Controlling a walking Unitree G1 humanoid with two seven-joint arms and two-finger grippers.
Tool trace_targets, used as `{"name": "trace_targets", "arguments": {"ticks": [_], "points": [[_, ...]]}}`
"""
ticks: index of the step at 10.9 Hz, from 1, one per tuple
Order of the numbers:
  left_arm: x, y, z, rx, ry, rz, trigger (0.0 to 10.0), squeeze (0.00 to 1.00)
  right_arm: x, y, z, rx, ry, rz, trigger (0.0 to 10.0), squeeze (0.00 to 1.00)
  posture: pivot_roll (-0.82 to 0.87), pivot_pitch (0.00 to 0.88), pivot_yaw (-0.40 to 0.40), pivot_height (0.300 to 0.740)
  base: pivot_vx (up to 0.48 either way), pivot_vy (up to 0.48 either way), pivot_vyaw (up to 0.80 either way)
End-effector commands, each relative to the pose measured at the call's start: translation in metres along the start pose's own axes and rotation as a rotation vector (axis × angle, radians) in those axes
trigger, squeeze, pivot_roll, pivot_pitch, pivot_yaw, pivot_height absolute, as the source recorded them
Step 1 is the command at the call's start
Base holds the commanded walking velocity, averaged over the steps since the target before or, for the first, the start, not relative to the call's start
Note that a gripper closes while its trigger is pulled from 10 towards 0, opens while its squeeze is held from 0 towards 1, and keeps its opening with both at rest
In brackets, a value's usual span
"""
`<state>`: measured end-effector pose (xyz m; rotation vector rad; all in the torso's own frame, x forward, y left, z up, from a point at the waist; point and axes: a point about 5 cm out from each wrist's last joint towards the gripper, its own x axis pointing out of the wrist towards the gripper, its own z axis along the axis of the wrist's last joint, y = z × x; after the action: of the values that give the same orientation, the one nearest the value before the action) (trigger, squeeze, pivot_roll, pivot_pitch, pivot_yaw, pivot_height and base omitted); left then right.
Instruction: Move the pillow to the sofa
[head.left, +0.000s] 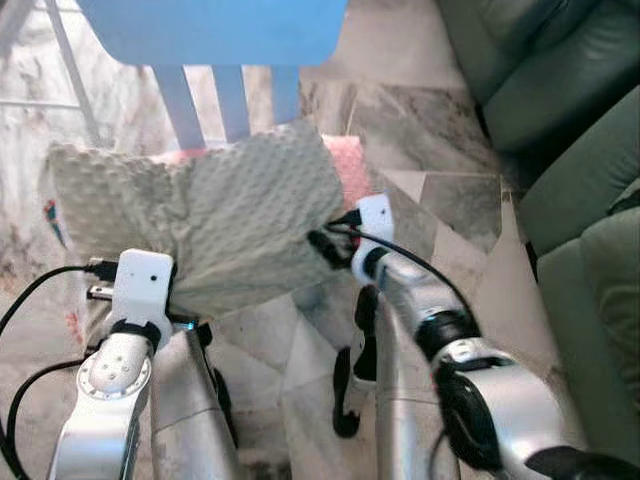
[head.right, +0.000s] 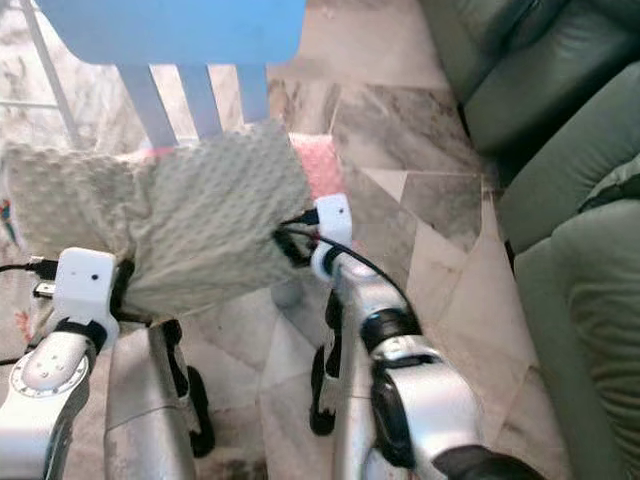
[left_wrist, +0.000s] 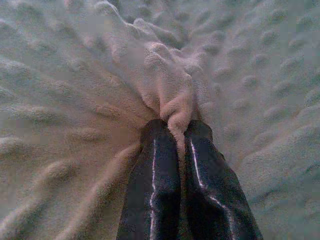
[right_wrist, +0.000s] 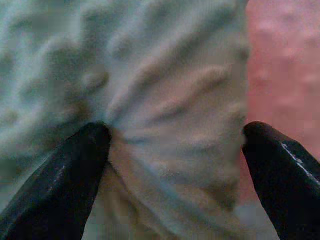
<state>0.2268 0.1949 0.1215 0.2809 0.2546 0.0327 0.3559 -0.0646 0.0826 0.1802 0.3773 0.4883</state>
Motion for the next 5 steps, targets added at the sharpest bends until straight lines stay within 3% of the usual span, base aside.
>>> {"name": "trace_targets", "arguments": {"ticks": [1,2,3,5], "points": [[-0.005,-0.006,-0.004,-0.01,0.026,-0.042,10.0,0.0,0.003,0.013,-0.015,0.077,0.046,0.028,10.0,0.0,0.08,0.434,-0.079,0.525,0.0,0.0,0.0],[-0.006,-0.007,-0.003,-0.013,0.026,-0.042,10.0,0.0,0.004,0.017,-0.019,0.096,0.056,0.025,9.5,0.0,0.09,0.433,-0.08,0.525,0.0,0.0,0.0],[-0.007,-0.008,-0.002,-0.017,0.027,-0.042,10.0,0.0,0.006,0.022,-0.022,0.145,0.059,0.016,0.0,0.0,0.09,0.433,-0.081,0.525,0.0,0.0,0.0],[-0.008,-0.009,-0.002,-0.029,0.032,-0.041,10.0,0.0,0.007,0.027,-0.026,0.201,0.059,0.012,0.0,0.0,0.09,0.429,-0.085,0.525,0.0,0.0,0.0]]}}
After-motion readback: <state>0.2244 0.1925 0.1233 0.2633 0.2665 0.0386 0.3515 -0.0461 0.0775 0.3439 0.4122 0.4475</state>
